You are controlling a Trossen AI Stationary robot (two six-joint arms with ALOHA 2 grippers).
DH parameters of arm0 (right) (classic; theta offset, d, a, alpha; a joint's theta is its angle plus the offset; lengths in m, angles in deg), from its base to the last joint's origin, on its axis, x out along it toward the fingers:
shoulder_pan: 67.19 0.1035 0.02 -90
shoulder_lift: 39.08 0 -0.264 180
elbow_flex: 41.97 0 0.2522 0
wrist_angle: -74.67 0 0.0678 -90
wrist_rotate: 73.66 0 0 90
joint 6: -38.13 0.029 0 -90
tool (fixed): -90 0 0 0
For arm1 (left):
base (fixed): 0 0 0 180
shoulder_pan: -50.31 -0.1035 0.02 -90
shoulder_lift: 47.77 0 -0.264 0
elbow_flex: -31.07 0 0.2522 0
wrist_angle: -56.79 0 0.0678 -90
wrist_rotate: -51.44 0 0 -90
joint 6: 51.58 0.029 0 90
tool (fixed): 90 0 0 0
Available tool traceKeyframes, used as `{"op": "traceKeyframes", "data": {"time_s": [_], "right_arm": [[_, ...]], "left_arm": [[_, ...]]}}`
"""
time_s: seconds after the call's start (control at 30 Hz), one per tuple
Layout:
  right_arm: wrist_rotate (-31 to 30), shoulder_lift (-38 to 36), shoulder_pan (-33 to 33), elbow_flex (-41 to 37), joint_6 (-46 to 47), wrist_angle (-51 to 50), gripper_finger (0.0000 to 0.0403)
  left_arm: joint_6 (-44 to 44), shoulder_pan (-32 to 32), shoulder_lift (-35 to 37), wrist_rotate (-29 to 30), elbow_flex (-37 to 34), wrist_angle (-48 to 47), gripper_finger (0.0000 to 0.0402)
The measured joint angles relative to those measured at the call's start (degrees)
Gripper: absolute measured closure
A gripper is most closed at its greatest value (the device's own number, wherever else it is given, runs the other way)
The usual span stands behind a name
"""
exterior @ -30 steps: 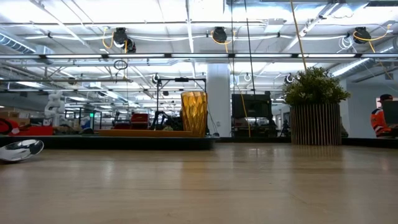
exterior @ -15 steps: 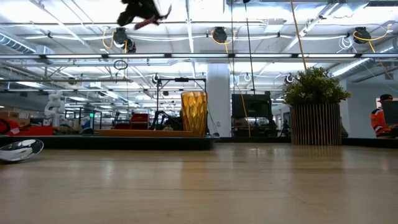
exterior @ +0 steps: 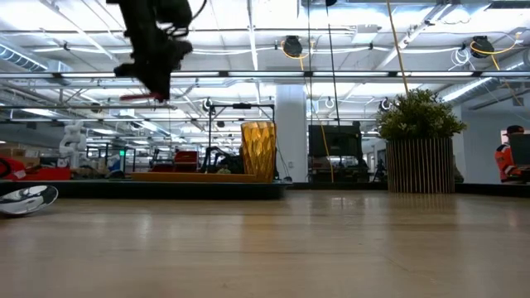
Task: Pick and place plate/cup/fork/spoon on tray
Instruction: Put the pink fork on the black serving tray to the left of the orange plate
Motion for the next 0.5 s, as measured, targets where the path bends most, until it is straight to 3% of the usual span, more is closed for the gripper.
{"op": "traceKeyframes", "data": {"time_s": [0.27, 0.5], "right_arm": [[-1.17, 0.00, 0.00, 0.00, 1.52, 0.04, 0.0232], [-1.19, 0.00, 0.02, 0.00, 2.07, 0.04, 0.0232]], "left_arm": [[-3.14, -5.26, 0.04, 0.31, -14.13, 6.99, 0.0339], [-4.56, -10.51, 0.03, -0.01, -21.21, 9.39, 0.0338]]}}
